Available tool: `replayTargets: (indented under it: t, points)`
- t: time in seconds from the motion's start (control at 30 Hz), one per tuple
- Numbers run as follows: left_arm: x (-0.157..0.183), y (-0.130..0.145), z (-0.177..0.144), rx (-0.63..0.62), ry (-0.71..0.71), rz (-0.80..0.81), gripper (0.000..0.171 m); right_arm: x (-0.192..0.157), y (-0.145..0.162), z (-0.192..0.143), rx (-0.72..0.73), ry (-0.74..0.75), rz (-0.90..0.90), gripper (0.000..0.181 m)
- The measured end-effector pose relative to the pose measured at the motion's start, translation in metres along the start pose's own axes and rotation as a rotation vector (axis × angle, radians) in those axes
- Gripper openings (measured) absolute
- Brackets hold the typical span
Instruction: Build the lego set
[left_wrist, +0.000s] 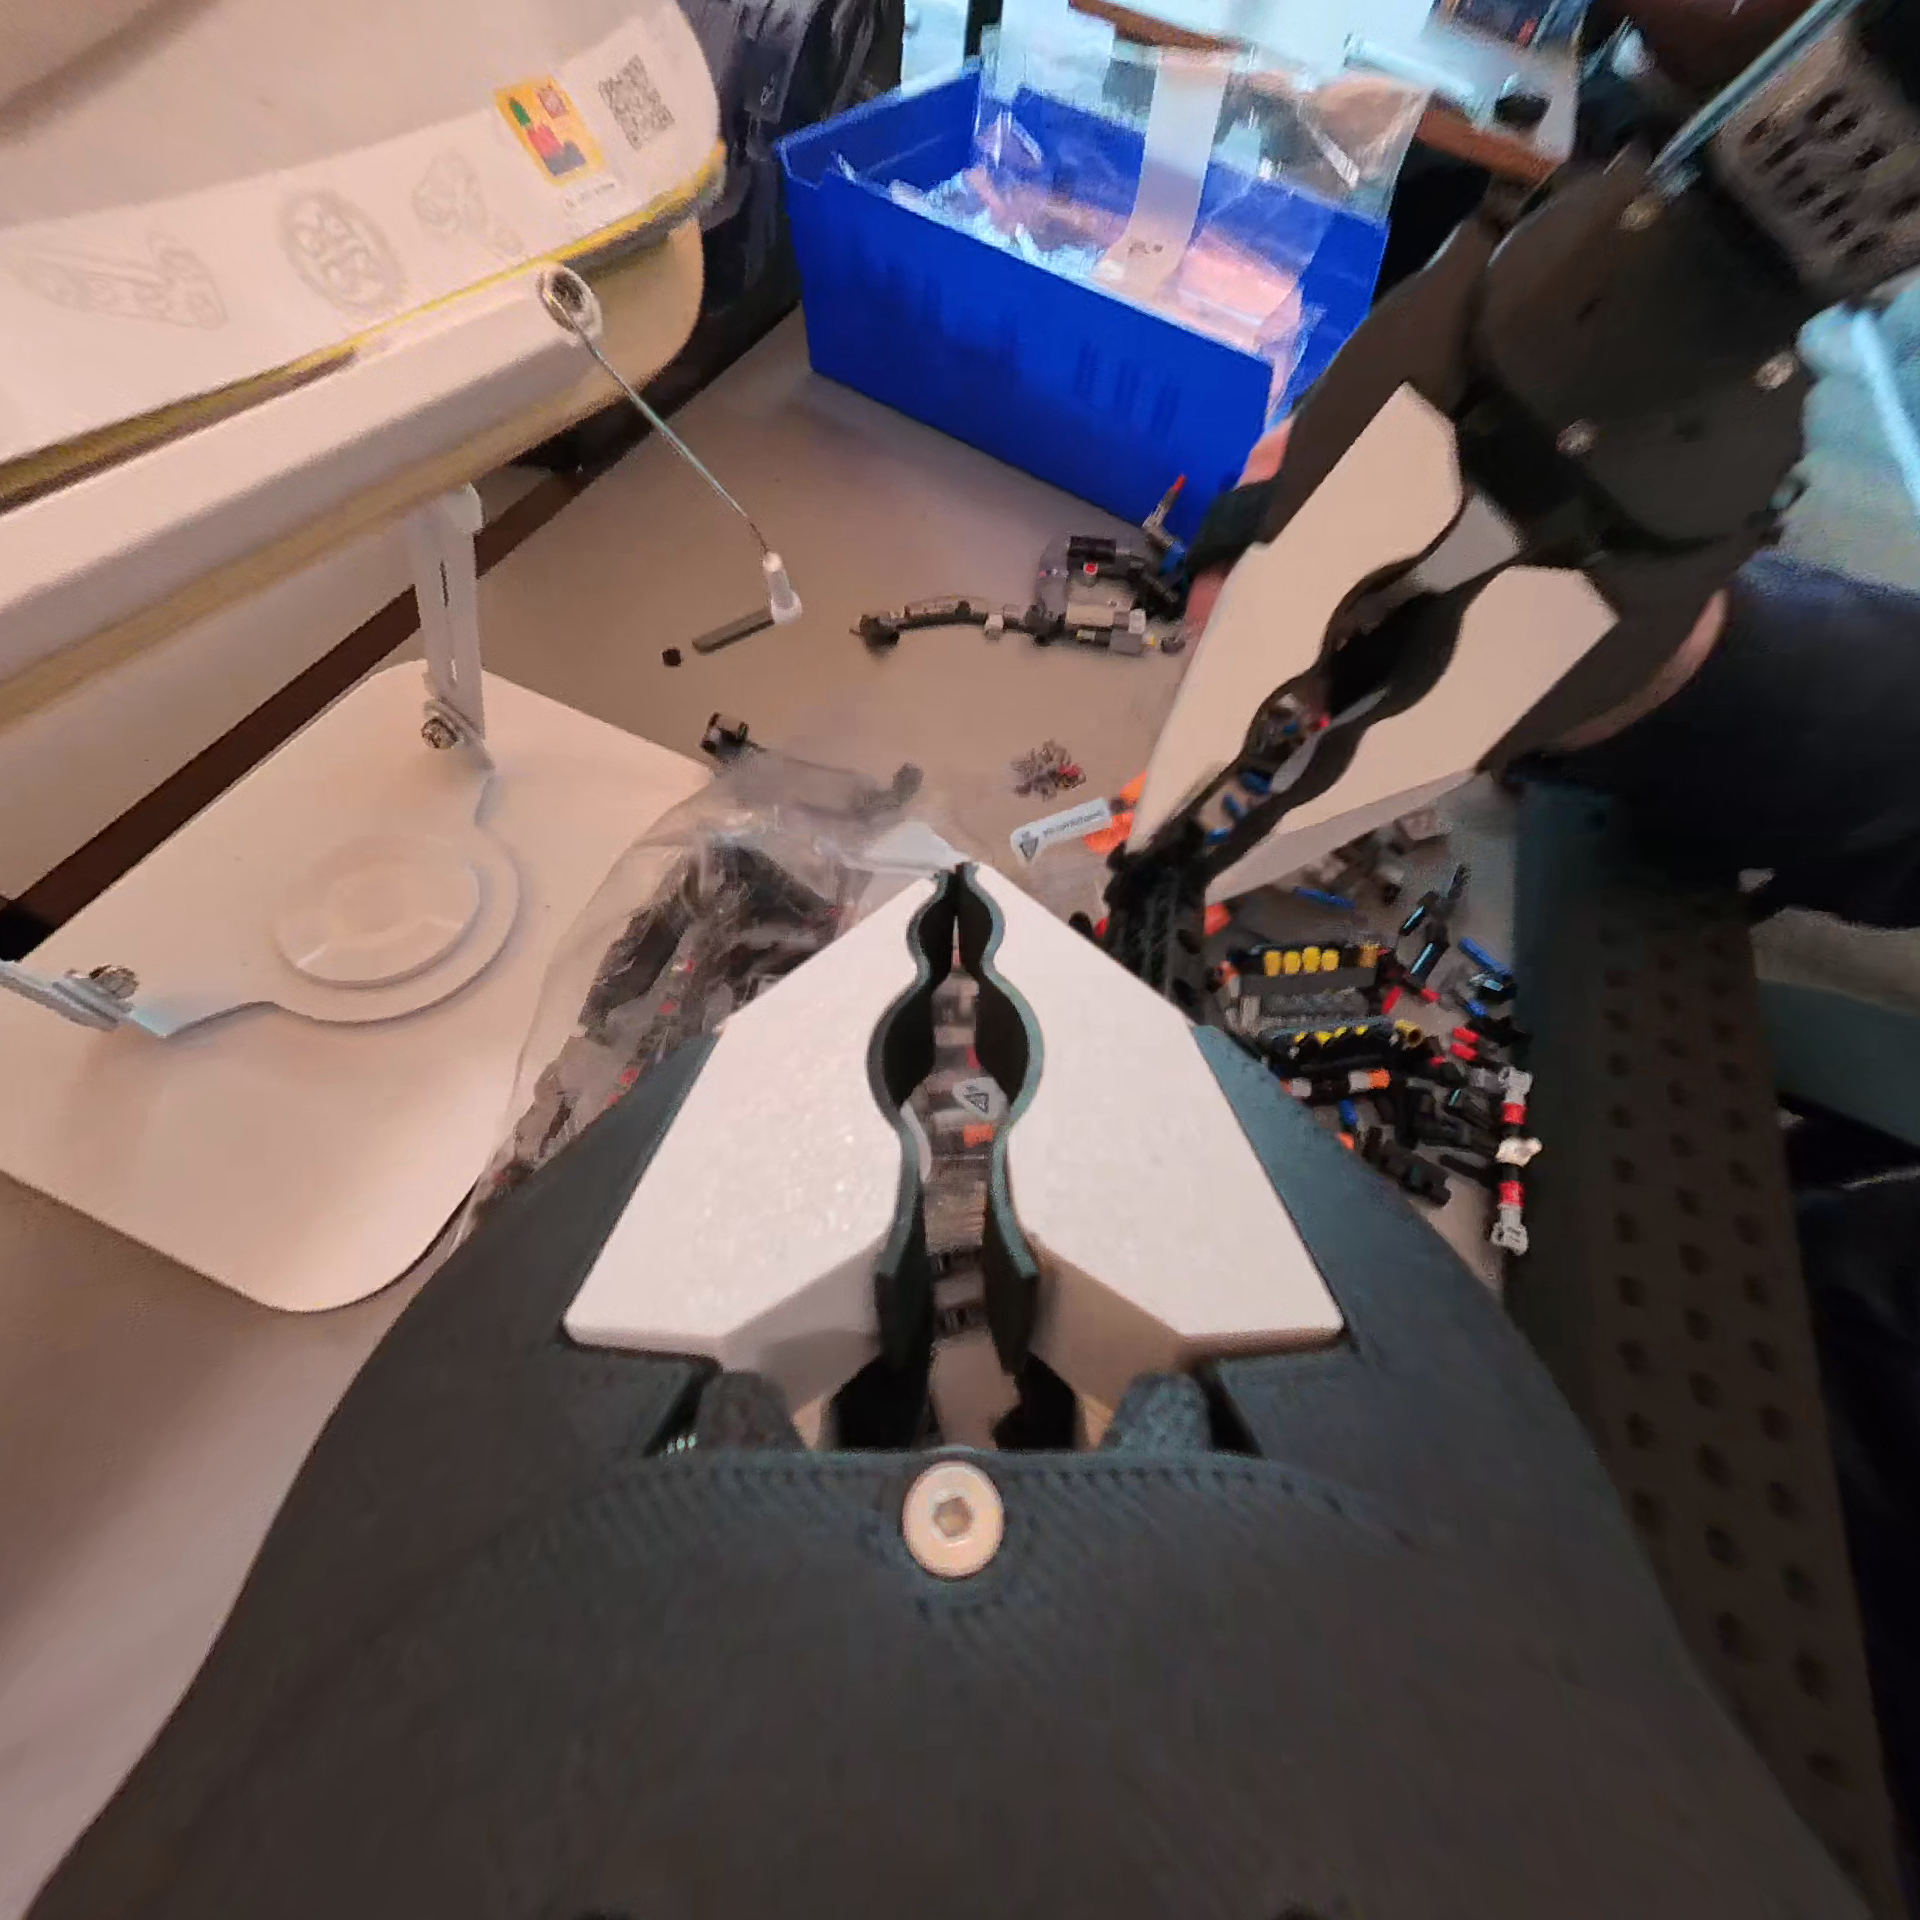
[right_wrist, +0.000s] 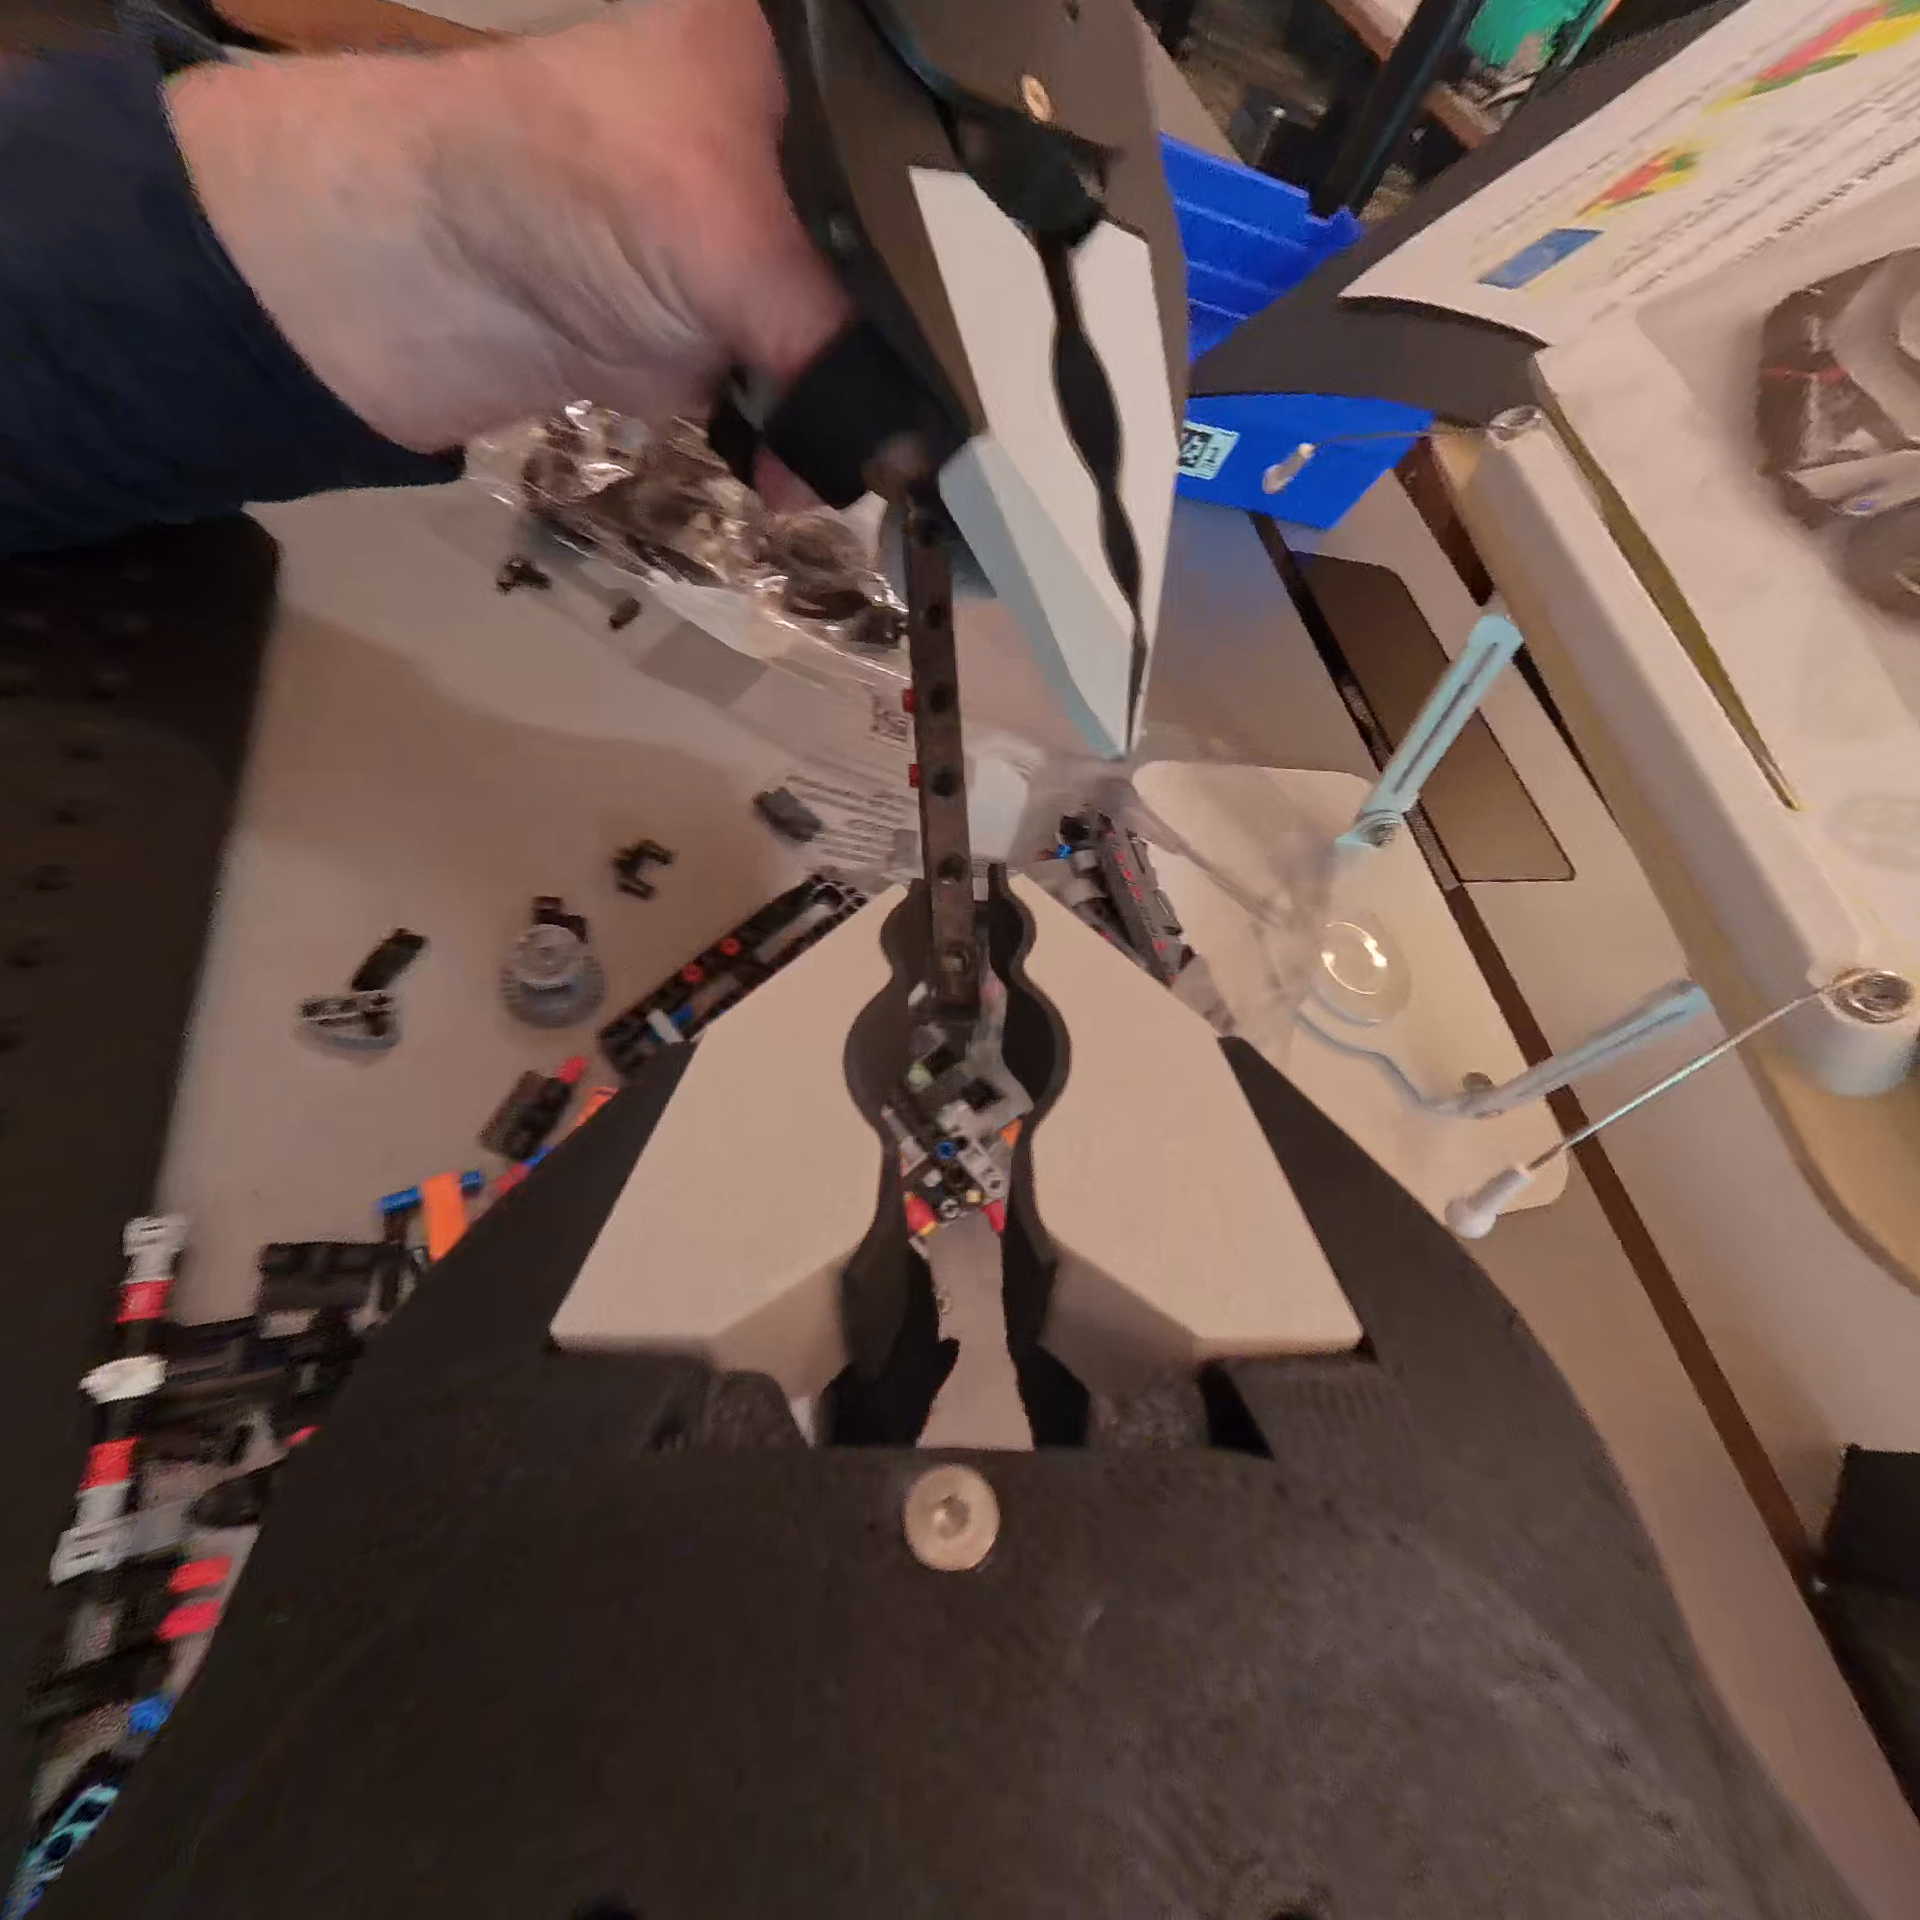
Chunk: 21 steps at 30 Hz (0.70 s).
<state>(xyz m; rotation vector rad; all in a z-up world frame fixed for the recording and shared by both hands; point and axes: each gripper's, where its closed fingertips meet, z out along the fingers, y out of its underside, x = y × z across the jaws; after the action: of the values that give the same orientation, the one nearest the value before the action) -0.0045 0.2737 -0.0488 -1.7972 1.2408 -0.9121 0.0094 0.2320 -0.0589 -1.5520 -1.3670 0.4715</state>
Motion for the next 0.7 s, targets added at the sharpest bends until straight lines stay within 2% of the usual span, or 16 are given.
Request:
replayTargets:
  t: [0.27, 0.4, 0.5, 0.7]
  points:
    - [-0.029, -0.014, -0.019, 0.136, -0.109, -0.045, 0.0, 0.03, 0.009, 0.012, -0.069, 0.075, -0.034, 0.008]
    - [-0.039, -0.019, -0.025, 0.19, -0.161, -0.049, 0.0, 0.039, 0.014, 0.006, -0.153, 0.106, -0.093, 0.008]
    - [-0.036, -0.02, -0.021, 0.195, -0.143, -0.049, 0.0, 0.042, 0.023, -0.002, -0.308, 0.113, -0.187, 0.008]
    - [-0.033, -0.023, -0.017, 0.201, -0.159, -0.026, 0.0, 0.042, 0.032, 0.0, -0.575, 0.09, -0.267, 0.008]
